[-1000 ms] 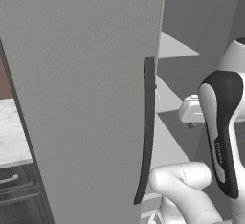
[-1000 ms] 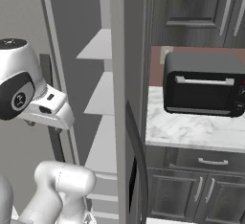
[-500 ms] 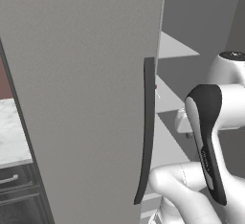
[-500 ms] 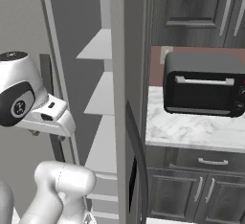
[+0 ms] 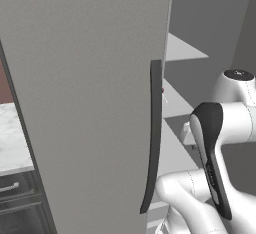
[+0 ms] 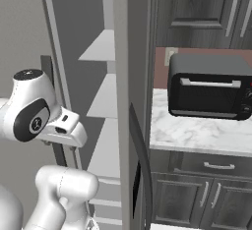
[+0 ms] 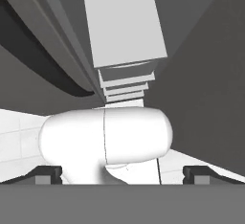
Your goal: Store the kebab skewer in the freezer for long-term storage. Close the freezer door after placing the cooked food.
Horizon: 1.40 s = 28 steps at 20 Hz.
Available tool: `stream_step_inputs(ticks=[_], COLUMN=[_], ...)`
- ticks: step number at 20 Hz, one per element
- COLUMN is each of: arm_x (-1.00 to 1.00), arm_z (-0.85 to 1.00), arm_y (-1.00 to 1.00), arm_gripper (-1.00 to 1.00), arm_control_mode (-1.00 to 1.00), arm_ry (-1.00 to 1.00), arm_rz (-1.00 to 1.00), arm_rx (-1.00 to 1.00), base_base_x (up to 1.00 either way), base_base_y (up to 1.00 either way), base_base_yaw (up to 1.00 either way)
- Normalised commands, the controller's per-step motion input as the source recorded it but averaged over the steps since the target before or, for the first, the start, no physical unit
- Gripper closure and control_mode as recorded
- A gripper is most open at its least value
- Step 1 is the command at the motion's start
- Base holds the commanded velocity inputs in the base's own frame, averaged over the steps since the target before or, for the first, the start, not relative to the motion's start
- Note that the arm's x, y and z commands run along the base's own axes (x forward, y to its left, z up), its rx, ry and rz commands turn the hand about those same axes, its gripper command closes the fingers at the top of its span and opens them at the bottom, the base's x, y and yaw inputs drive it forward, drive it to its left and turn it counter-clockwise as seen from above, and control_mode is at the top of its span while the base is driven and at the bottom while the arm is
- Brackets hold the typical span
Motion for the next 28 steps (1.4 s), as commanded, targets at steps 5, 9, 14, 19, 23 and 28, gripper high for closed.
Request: stream_step_inputs(ticks=[5, 9, 14, 19, 23, 28], arm_x=[0.0, 0.0, 0.0, 0.0, 0.0, 0.0], arm_z=[0.0, 0.0, -0.03, -0.02, 0.0, 0.0], arm_y=[0.0, 0.0, 0.0, 0.0, 0.0, 0.0], arm_gripper=[-1.0, -1.0, -1.0, -1.0, -1.0, -1.0], arm_control_mode=[-1.0, -1.0, -1.0, 1.0, 1.0, 1.0], arm_ry=[0.0, -0.03, -0.04, -0.01, 0.0, 0.0], arm_rz=[0.0, 0.0, 0.0, 0.0, 0.0, 0.0], arm_rx=[0.0, 0.0, 0.0, 0.0, 0.0, 0.0], base_base_x=[0.0, 0.0, 0.0, -0.02, -0.26, -0.33], base_base_y=[0.0, 0.0, 0.0, 0.0, 0.0, 0.0], base_base_yaw=[0.0, 0.0, 0.0, 0.0, 0.0, 0.02])
